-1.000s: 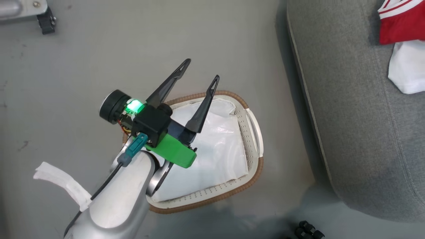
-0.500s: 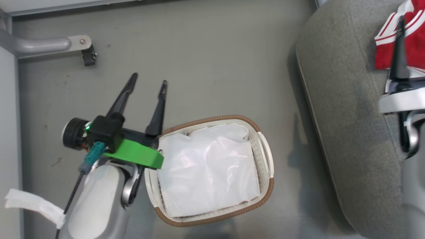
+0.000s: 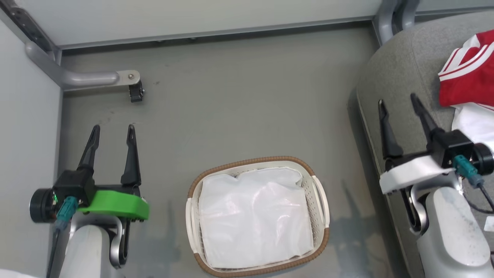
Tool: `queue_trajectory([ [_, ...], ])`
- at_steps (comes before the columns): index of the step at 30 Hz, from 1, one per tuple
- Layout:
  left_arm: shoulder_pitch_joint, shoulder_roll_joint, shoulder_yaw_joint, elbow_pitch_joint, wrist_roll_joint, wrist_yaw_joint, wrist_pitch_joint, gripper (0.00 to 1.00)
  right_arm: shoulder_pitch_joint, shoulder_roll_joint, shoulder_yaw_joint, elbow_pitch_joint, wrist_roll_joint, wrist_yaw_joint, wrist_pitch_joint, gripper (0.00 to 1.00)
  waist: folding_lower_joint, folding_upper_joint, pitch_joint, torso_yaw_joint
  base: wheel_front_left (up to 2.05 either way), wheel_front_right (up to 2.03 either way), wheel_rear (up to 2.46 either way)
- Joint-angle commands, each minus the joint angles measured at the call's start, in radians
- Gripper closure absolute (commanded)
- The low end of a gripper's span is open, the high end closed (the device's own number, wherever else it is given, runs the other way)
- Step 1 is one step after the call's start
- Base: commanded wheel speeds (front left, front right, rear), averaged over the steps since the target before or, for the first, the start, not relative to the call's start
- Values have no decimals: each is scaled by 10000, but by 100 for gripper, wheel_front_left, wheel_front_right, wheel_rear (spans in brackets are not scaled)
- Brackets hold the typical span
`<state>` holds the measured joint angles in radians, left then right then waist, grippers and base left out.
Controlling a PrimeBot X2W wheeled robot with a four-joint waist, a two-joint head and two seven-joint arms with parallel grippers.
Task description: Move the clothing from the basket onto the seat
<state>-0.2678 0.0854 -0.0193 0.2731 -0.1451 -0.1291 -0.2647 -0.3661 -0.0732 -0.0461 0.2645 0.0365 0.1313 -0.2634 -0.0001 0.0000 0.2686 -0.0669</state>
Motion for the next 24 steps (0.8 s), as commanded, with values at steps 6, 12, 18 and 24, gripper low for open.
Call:
queue_trajectory([
  [6, 627, -141, 592, 158, 227, -29, 8, 0, 668, 121, 115, 217, 242, -11, -17, 0, 1, 0, -482, 196, 0, 0, 0],
  [12, 909, -243, 1038, 161, 323, -29, 8, 0, 1036, 182, 131, 297, 354, -11, -17, 0, 1, 0, -679, 250, 0, 0, 0],
  [18, 1228, -315, 1401, 267, 318, -30, 8, 0, 1363, 208, 165, 322, 466, -11, -17, 0, 1, 0, -894, 287, 0, 0, 0],
  [24, 1447, -337, 1503, 296, 244, -30, 8, 0, 1638, 207, 197, 328, 659, -11, -17, 0, 1, 0, -1087, 362, 0, 0, 0],
])
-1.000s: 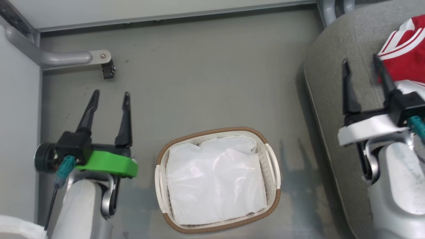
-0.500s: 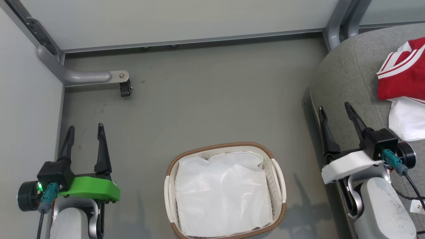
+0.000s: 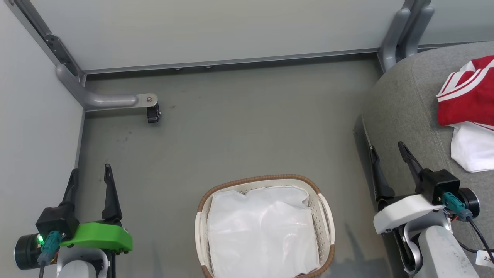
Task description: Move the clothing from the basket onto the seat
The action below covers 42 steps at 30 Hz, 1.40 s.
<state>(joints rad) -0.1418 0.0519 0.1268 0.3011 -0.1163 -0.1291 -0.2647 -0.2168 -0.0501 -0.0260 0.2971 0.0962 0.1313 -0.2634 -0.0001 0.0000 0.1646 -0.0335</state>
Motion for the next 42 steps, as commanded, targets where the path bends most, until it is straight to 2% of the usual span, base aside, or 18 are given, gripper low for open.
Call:
queue_trajectory([
  [1, 203, -4, 39, 27, -95, -30, 8, 0, 180, -23, -3, -4, 87, -11, -17, 0, 1, 0, -75, 39, 0, 0, 0],
  [11, 515, -4, -95, 147, -662, -30, 8, 0, 553, -23, 95, 152, 287, -11, -17, 0, 1, 0, -445, 142, 0, 0, 0],
  [35, 893, -5, -121, 260, -1018, -30, 8, 0, 1128, -24, -37, 257, 571, -11, -17, 0, 1, 0, -1035, 297, 0, 0, 0],
  [36, 706, -23, -111, 298, -1014, 2, 4, 100, 1035, 15, -23, 273, 527, 0, 4, 100, 1, 0, -1032, 294, 0, 0, 0],
  [39, 713, -92, -110, 576, -1029, 2, 18, 100, 1107, 86, -16, 531, 541, 0, 15, 100, 1, 0, -1036, 294, 0, 0, 0],
  [42, 619, -88, -34, 610, -1598, 1, 244, 100, 1038, 81, -114, 558, 1147, 0, 229, 100, 1, 0, -1050, 295, 0, 0, 0],
])
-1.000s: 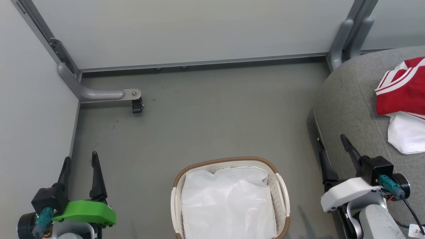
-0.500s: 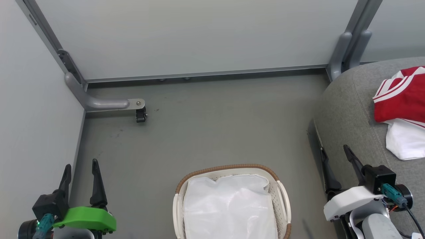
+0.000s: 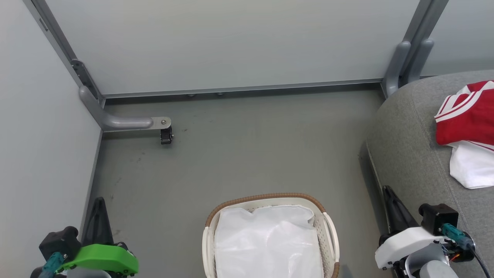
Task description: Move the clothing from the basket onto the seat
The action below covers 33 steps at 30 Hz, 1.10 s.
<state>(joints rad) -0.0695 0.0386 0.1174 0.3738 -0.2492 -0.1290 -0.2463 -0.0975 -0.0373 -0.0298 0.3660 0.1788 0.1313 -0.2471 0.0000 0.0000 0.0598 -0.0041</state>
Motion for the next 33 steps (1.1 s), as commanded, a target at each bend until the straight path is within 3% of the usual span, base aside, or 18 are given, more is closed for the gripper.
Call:
queue_trajectory([
  [1, -113, 46, 64, -127, -441, -1, 112, 100, -159, -48, -91, -141, 500, 0, 117, 100, 0, 0, -7, 1, 0, 0, 0],
  [33, -202, 88, -22, -661, -5595, -9, 1427, 100, -113, -92, -350, -634, 5898, -3, 1445, 100, 0, 0, -154, 11, 0, 0, 0],
])
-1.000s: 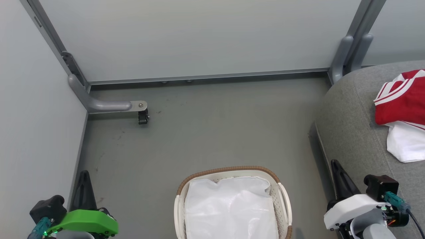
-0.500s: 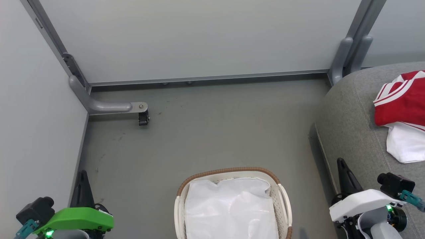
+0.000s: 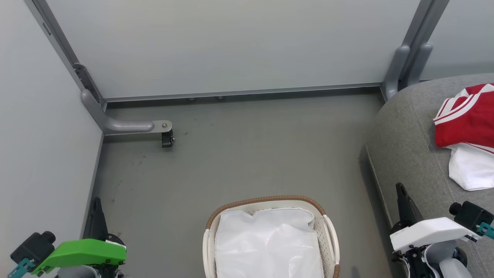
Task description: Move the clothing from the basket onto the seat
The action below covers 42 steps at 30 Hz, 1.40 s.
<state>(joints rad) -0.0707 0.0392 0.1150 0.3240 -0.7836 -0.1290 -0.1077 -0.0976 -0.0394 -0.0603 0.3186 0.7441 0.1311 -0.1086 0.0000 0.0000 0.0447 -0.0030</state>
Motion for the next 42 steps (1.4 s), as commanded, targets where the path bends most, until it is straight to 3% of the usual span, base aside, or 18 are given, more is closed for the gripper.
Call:
queue_trajectory([
  [1, -194, 83, 3, -174, -362, -10, 73, 100, -113, -72, -53, -170, 368, -1, 90, 100, 0, 0, -7, 1, 0, 0, 0],
  [42, -361, 120, -3, -540, -4796, -21, 1283, 100, -145, -109, -336, -515, 5019, -3, 1293, 100, 0, 0, -195, 14, 0, 0, 0],
])
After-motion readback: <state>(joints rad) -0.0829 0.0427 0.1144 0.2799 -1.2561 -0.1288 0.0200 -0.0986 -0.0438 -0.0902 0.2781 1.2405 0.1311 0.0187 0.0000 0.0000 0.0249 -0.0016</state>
